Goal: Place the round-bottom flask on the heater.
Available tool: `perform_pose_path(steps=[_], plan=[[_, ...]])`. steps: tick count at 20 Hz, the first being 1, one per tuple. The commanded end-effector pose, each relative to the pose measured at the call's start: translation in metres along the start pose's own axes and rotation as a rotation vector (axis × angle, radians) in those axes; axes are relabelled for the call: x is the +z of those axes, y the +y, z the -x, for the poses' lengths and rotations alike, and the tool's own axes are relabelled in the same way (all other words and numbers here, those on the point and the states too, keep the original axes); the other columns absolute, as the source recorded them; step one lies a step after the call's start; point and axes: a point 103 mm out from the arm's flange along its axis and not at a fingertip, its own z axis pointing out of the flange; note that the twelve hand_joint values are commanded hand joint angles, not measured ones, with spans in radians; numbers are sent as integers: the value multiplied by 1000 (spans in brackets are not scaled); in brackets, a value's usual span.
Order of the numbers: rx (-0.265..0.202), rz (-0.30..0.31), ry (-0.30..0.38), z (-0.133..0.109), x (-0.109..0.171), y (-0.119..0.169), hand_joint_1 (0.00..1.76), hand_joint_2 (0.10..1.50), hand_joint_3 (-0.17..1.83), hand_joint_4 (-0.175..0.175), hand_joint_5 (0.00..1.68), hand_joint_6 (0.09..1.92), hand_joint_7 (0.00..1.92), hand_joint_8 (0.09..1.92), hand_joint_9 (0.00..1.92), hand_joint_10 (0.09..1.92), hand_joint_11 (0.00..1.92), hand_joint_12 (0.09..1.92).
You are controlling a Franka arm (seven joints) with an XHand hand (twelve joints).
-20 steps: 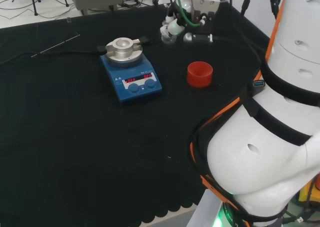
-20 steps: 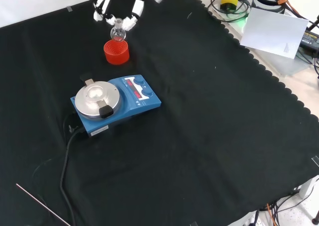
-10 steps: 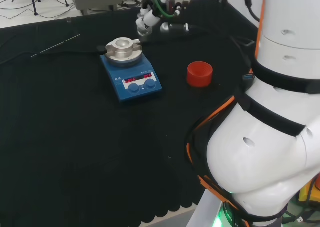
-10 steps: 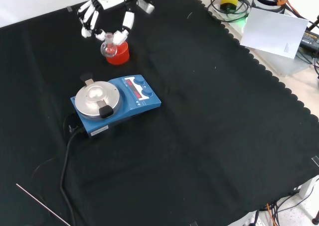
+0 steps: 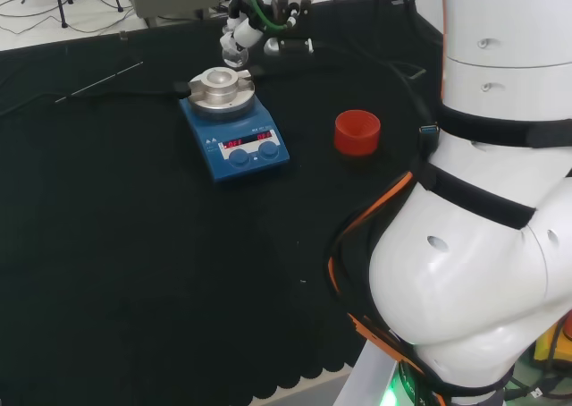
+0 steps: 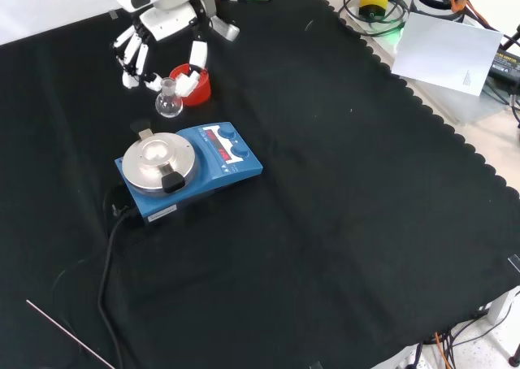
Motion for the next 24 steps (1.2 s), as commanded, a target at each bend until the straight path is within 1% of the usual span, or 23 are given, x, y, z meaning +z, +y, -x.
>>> perform_pose_path(steps=[1,6,13,24], plan=[[-20,-27,12,-9,10,10,1018,745,819,175,963,1274,549,554,617,549,227,1322],[-31,-37,17,-13,17,18,1019,745,820,175,963,1274,550,553,618,549,228,1321],[-31,-55,36,-14,26,32,1019,744,821,175,964,1274,551,553,619,548,228,1320],[-25,-75,45,-9,38,48,1019,743,822,175,964,1273,552,552,621,548,227,1320]])
